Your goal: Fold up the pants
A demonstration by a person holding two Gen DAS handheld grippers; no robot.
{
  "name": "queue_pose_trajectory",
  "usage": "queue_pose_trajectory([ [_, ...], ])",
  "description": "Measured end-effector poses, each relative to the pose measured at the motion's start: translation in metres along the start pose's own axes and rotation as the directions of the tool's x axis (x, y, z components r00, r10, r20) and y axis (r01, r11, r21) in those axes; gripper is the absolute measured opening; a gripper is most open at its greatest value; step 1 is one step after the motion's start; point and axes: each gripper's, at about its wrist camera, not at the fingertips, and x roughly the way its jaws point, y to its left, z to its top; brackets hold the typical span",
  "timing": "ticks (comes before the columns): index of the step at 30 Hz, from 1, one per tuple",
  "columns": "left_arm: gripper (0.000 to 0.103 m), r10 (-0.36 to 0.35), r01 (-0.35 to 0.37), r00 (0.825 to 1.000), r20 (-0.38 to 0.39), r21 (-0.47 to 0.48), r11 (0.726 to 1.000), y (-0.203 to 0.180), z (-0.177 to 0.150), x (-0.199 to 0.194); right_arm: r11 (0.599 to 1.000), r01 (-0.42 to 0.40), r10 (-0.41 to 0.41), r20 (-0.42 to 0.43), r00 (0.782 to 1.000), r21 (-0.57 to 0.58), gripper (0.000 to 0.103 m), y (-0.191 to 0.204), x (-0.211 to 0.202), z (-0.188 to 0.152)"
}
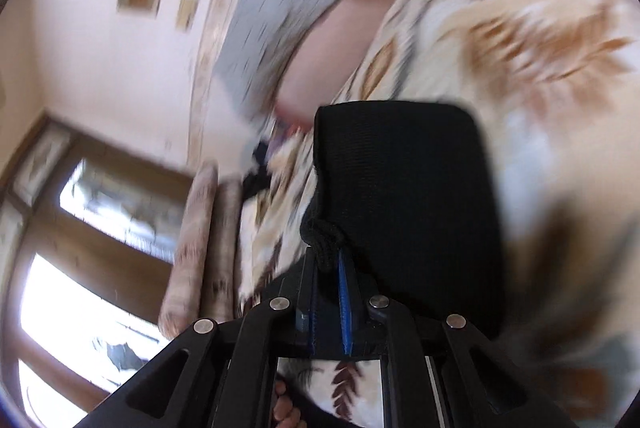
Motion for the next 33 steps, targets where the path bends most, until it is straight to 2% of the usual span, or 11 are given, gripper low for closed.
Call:
queue_pose_trajectory([
  [3, 0.102, 0.014, -0.013, 0.999, 0.039, -0.015, 1.000, 0.004, 0.002, -0.010, 0.996, -0.056, 0.051, -0.074, 0.996, -0.071, 0.008, 0.027, 0.036, -0.009],
  [6, 0.102, 0.075, -0.070, 0.988, 0.138, -0.036, 0.997, 0.012, 0.007, -0.028, 0.989, -0.066, 0.046, -0.149, 0.988, -0.134, 0.008, 0.048, 0.071, -0.024],
  [9, 0.102, 0.087, -0.077, 0.982, 0.169, -0.062, 0.995, 0.019, 0.009, -0.035, 0.981, 0.009, -0.052, -0.216, 0.975, -0.194, 0.008, 0.051, 0.102, -0.043],
  [12, 0.102, 0.083, -0.076, 0.986, 0.146, -0.053, 0.996, 0.019, 0.009, -0.030, 0.967, 0.096, -0.156, -0.249, 0.956, -0.237, 0.008, 0.047, 0.119, -0.054],
  [17, 0.102, 0.082, -0.074, 0.986, 0.145, -0.057, 0.996, 0.018, 0.008, -0.031, 0.948, 0.114, -0.194, -0.257, 0.947, -0.297, 0.008, 0.048, 0.118, -0.056],
  [20, 0.102, 0.085, -0.077, 0.986, 0.146, -0.062, 0.995, 0.019, 0.008, -0.031, 0.944, 0.096, -0.195, -0.298, 0.934, -0.316, 0.008, 0.048, 0.121, -0.061],
  [22, 0.102, 0.084, -0.077, 0.986, 0.143, -0.057, 0.995, 0.018, 0.008, -0.030, 0.927, 0.101, -0.221, -0.308, 0.925, -0.362, 0.008, 0.050, 0.123, -0.067],
  [24, 0.102, 0.083, -0.077, 0.987, 0.141, -0.046, 0.996, 0.018, 0.008, -0.030, 0.905, 0.104, -0.235, -0.280, 0.931, -0.413, 0.009, 0.055, 0.123, -0.071],
  [27, 0.102, 0.080, -0.075, 0.986, 0.144, -0.036, 0.997, 0.016, 0.007, -0.031, 0.898, 0.086, -0.221, -0.274, 0.936, -0.431, 0.011, 0.054, 0.116, -0.074],
  [30, 0.102, 0.054, -0.049, 0.987, 0.152, -0.035, 0.998, 0.014, 0.007, -0.033, 0.916, 0.005, -0.160, -0.354, 0.922, -0.401, 0.011, 0.053, 0.095, -0.071],
  [33, 0.102, -0.011, 0.011, 0.986, 0.169, 0.000, 1.000, 0.006, 0.006, -0.038, 0.882, -0.048, -0.126, -0.333, 0.934, -0.469, 0.011, 0.057, 0.059, -0.068],
])
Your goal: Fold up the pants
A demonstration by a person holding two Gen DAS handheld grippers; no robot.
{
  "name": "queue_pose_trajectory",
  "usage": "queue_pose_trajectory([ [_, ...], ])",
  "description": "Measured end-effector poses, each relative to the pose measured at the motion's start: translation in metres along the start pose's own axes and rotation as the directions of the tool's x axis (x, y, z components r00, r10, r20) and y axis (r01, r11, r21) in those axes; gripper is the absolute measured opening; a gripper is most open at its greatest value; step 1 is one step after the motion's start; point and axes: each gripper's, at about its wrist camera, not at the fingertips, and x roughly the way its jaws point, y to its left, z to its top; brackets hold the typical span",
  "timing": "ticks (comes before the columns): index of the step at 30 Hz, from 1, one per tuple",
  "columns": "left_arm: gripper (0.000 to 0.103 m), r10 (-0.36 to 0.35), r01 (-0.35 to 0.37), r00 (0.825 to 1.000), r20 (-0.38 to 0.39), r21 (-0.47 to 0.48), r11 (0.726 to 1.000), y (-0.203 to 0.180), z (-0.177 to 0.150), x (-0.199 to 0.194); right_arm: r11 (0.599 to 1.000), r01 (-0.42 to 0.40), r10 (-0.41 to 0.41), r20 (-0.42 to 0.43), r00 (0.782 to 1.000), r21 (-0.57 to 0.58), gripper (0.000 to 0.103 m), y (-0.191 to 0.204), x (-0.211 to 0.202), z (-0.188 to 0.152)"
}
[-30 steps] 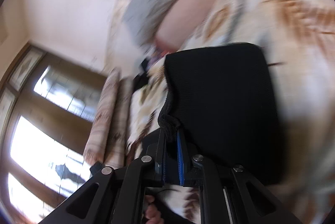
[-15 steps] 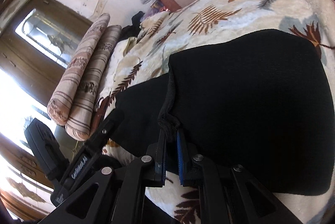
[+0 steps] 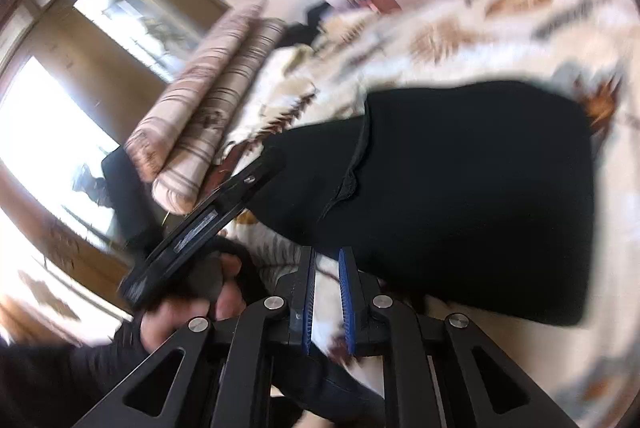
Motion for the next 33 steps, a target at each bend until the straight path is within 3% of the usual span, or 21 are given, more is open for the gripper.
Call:
queue_pose_trajectory([
  [2, 0.102, -0.090, 0.091, 0.996, -0.005, 0.033, 0.995, -0.013, -0.001, -0.002, 0.997, 0.074, -0.073, 0.033, 0.997, -0.036, 0.011, -0.007, -0.023, -0.009],
  [3, 0.102, -0.141, 0.141, 0.990, -0.003, 0.063, 0.988, -0.022, -0.002, -0.004, 0.982, 0.177, -0.174, 0.059, 0.983, -0.062, 0.011, -0.012, -0.034, -0.013],
  [6, 0.101, -0.292, 0.289, 0.956, -0.012, 0.201, 0.936, -0.059, -0.009, -0.010, 0.904, 0.403, -0.388, 0.120, 0.914, -0.142, 0.011, -0.018, -0.046, -0.021],
  [7, 0.101, -0.350, 0.347, 0.936, -0.033, 0.245, 0.905, -0.073, -0.012, -0.010, 0.891, 0.427, -0.410, 0.130, 0.903, -0.156, 0.011, -0.016, -0.046, -0.021],
  [9, 0.084, -0.394, 0.400, 0.916, -0.081, 0.282, 0.872, -0.088, -0.018, -0.003, 0.859, 0.463, -0.437, 0.158, 0.885, -0.216, 0.011, -0.007, -0.041, -0.019],
  [11, 0.063, -0.404, 0.415, 0.910, -0.098, 0.270, 0.869, -0.091, -0.016, 0.002, 0.837, 0.500, -0.466, 0.190, 0.864, -0.224, 0.011, -0.005, -0.035, -0.016],
  [14, 0.063, -0.469, 0.468, 0.882, -0.049, 0.217, 0.857, -0.086, -0.003, -0.007, 0.838, 0.528, -0.495, 0.217, 0.842, -0.136, 0.011, -0.019, -0.041, -0.009],
  [15, 0.063, -0.488, 0.487, 0.871, -0.050, 0.212, 0.847, -0.088, 0.001, -0.006, 0.845, 0.521, -0.488, 0.227, 0.843, -0.118, 0.011, -0.022, -0.045, -0.007],
  [18, 0.063, -0.478, 0.496, 0.868, -0.135, 0.205, 0.844, -0.097, -0.004, 0.017, 0.851, 0.515, -0.490, 0.196, 0.849, -0.105, 0.011, -0.031, -0.041, -0.006],
  [19, 0.063, -0.437, 0.474, 0.876, -0.206, 0.188, 0.860, -0.096, -0.013, 0.035, 0.850, 0.516, -0.493, 0.182, 0.851, -0.108, 0.011, -0.030, -0.033, -0.004],
  [20, 0.056, -0.387, 0.441, 0.881, -0.273, 0.176, 0.880, -0.094, -0.023, 0.052, 0.849, 0.516, -0.498, 0.151, 0.854, -0.116, 0.011, -0.034, -0.027, -0.006],
  [21, 0.047, -0.375, 0.430, 0.885, -0.274, 0.176, 0.885, -0.090, -0.029, 0.058, 0.851, 0.512, -0.497, 0.135, 0.857, -0.116, 0.011, -0.037, -0.025, -0.007],
  [22, 0.046, -0.366, 0.417, 0.898, -0.245, 0.204, 0.886, -0.090, -0.030, 0.054, 0.854, 0.509, -0.495, 0.137, 0.858, -0.108, 0.011, -0.037, -0.026, -0.009],
  [23, 0.046, -0.358, 0.412, 0.898, -0.256, 0.205, 0.888, -0.092, -0.028, 0.054, 0.860, 0.501, -0.488, 0.136, 0.862, -0.093, 0.012, -0.040, -0.028, -0.008],
  [27, 0.046, -0.401, 0.446, 0.873, -0.277, 0.125, 0.886, -0.085, -0.021, 0.058, 0.888, 0.458, -0.449, 0.134, 0.883, -0.040, 0.012, -0.048, -0.032, -0.009],
  [30, 0.047, -0.405, 0.446, 0.872, -0.276, 0.106, 0.889, -0.084, -0.009, 0.054, 0.922, 0.386, -0.385, 0.115, 0.916, 0.012, 0.022, -0.051, -0.038, -0.003],
  [31, 0.047, -0.404, 0.441, 0.877, -0.259, 0.101, 0.892, -0.083, -0.004, 0.048, 0.920, 0.391, -0.388, 0.126, 0.913, 0.001, 0.022, -0.046, -0.043, 0.002],
  [33, 0.047, -0.417, 0.441, 0.884, -0.210, 0.086, 0.893, -0.083, 0.012, 0.043, 0.905, 0.421, -0.399, 0.224, 0.889, -0.060, 0.022, -0.031, -0.054, 0.013],
])
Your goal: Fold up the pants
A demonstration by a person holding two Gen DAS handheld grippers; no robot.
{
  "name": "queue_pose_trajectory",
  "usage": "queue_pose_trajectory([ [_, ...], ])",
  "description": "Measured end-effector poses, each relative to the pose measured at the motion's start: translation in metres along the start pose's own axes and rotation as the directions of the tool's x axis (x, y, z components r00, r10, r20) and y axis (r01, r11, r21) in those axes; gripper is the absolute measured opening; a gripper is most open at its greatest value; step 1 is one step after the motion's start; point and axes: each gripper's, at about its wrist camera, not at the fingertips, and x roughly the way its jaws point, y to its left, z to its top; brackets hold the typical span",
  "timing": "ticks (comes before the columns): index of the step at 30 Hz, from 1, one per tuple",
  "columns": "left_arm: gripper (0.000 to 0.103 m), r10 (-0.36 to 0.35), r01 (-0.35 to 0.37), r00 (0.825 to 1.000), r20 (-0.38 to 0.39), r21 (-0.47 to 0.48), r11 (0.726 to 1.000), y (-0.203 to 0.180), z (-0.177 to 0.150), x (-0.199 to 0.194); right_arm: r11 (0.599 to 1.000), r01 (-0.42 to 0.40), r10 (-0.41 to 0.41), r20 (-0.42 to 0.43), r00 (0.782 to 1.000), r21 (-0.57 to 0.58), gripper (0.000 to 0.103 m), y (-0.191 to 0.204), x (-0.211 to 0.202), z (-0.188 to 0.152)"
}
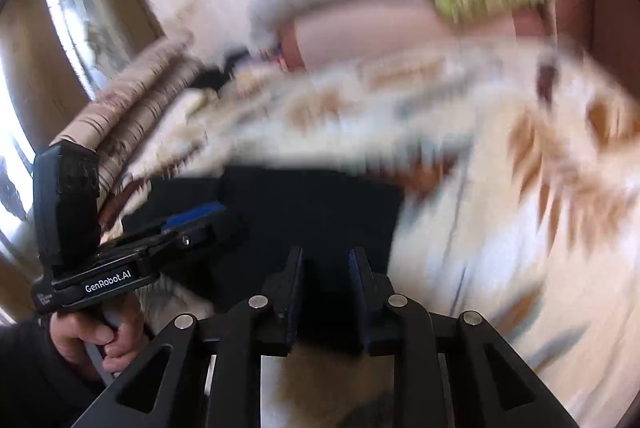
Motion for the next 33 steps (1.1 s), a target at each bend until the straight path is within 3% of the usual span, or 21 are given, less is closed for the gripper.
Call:
queue_pose_trajectory([
  [2, 0.047, 0.001, -0.001, 1.000, 0.000, -0.011, 1.000, 0.001, 0.013, 0.006, 0.996, 0.078, -0.076, 0.051, 0.996, -0.045, 0.022, 0.003, -0.001, 0.016],
  [5, 0.047, 0.028, -0.029, 0.995, -0.091, -0.009, 1.000, 0.006, 0.023, 0.036, 0.992, 0.113, -0.114, -0.008, 0.993, -0.052, 0.022, -0.005, 0.028, 0.035],
  [7, 0.046, 0.073, -0.077, 0.985, -0.155, -0.019, 0.997, 0.019, 0.010, 0.056, 0.993, 0.110, -0.113, -0.068, 0.991, -0.050, 0.022, -0.010, 0.049, 0.035],
  [9, 0.046, 0.052, -0.052, 0.992, -0.115, -0.004, 0.999, 0.023, 0.001, 0.054, 0.991, 0.113, -0.124, -0.173, 0.977, -0.074, 0.023, -0.013, 0.078, 0.023],
  [12, 0.046, 0.044, -0.045, 0.992, -0.117, -0.010, 0.999, 0.024, 0.002, 0.051, 0.981, 0.158, -0.174, -0.146, 0.974, -0.115, 0.023, -0.005, 0.079, 0.022],
  [15, 0.046, 0.016, -0.019, 0.995, -0.100, -0.032, 0.999, 0.027, 0.003, 0.048, 0.981, 0.162, -0.175, -0.138, 0.975, -0.104, 0.023, -0.005, 0.070, 0.027],
  [20, 0.046, -0.001, -0.002, 0.998, -0.064, -0.045, 0.999, 0.028, 0.000, 0.043, 0.977, 0.147, -0.155, -0.044, 0.987, -0.155, 0.023, 0.019, 0.064, 0.043],
  [22, 0.046, -0.019, 0.015, 0.998, -0.059, -0.067, 0.998, 0.031, 0.000, 0.043, 0.971, 0.143, -0.166, -0.103, 0.981, -0.194, 0.023, 0.027, 0.085, 0.039],
  [23, 0.046, -0.028, 0.022, 0.998, -0.063, -0.080, 0.997, 0.033, 0.000, 0.043, 0.964, 0.158, -0.200, -0.194, 0.960, -0.214, 0.023, 0.026, 0.106, 0.030],
  [24, 0.046, -0.037, 0.032, 0.998, -0.059, -0.092, 0.995, 0.036, 0.000, 0.043, 0.959, 0.174, -0.211, -0.154, 0.965, -0.223, 0.023, 0.027, 0.107, 0.026],
  [29, 0.046, -0.043, 0.038, 0.998, -0.047, -0.105, 0.994, 0.036, 0.000, 0.041, 0.959, 0.181, -0.211, -0.123, 0.970, -0.218, 0.023, 0.029, 0.096, 0.027],
  [32, 0.046, -0.047, 0.042, 0.998, -0.042, -0.116, 0.992, 0.037, -0.001, 0.040, 0.960, 0.182, -0.191, -0.023, 0.981, -0.212, 0.023, 0.038, 0.066, 0.027],
  [33, 0.046, -0.047, 0.042, 0.998, -0.042, -0.117, 0.992, 0.037, -0.001, 0.040, 0.959, 0.184, -0.197, -0.041, 0.980, -0.214, 0.023, 0.039, 0.066, 0.024],
])
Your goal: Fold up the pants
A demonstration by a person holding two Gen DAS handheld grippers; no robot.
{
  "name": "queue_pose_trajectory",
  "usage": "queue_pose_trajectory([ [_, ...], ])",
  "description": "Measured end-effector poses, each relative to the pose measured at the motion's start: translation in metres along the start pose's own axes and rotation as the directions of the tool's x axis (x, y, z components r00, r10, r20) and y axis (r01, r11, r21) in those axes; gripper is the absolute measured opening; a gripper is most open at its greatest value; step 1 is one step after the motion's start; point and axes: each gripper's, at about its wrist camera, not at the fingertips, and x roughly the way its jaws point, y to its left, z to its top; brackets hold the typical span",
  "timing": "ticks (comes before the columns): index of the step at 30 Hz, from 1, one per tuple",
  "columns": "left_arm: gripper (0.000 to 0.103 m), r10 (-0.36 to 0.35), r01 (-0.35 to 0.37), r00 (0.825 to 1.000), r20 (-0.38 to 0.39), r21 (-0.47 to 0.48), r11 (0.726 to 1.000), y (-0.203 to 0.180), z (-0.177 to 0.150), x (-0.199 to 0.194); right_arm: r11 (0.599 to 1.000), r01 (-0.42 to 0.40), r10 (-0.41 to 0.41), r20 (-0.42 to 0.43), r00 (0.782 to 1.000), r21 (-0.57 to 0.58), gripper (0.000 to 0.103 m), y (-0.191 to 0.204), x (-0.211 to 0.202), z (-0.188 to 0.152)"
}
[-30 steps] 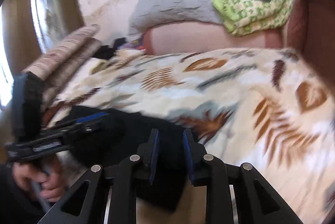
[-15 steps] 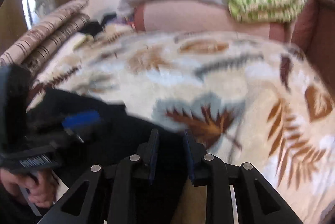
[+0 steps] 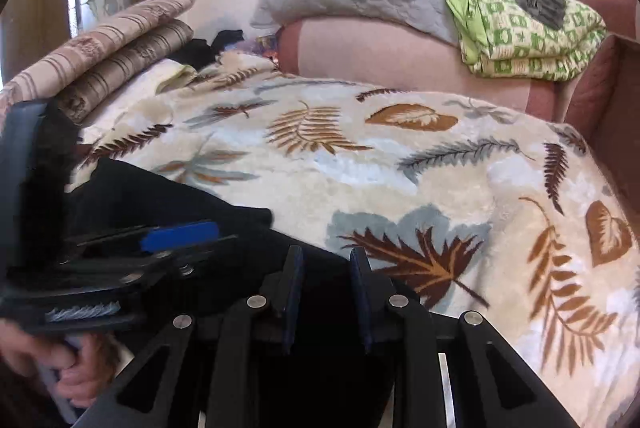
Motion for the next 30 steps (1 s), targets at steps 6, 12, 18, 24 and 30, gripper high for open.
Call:
queue_pose_trajectory([
  [6, 0.046, -0.014, 0.014, 1.000, 0.002, -0.015, 1.000, 0.002, 0.000, 0.000, 0.998, 0.049, -0.052, -0.055, 0.997, -0.046, 0.026, 0.014, 0.012, -0.014],
  [12, 0.048, -0.018, 0.018, 1.000, 0.017, -0.017, 1.000, 0.002, -0.001, -0.002, 1.000, -0.008, 0.009, -0.043, 0.999, 0.021, 0.029, 0.002, 0.009, -0.018],
  [18, 0.053, 0.021, -0.022, 0.999, 0.046, 0.030, 0.999, -0.008, -0.005, -0.002, 0.996, 0.029, -0.025, -0.046, 0.999, 0.079, 0.034, 0.007, 0.011, -0.015],
  [24, 0.066, -0.001, 0.000, 0.999, 0.051, 0.032, 0.999, -0.012, -0.006, -0.002, 0.997, 0.021, -0.017, -0.051, 0.999, 0.076, 0.034, 0.007, 0.010, -0.015],
  [30, 0.066, -0.050, 0.050, 0.998, 0.045, 0.011, 0.999, -0.005, -0.002, -0.008, 0.998, 0.037, -0.033, -0.081, 0.996, 0.048, 0.035, 0.010, 0.010, -0.011],
])
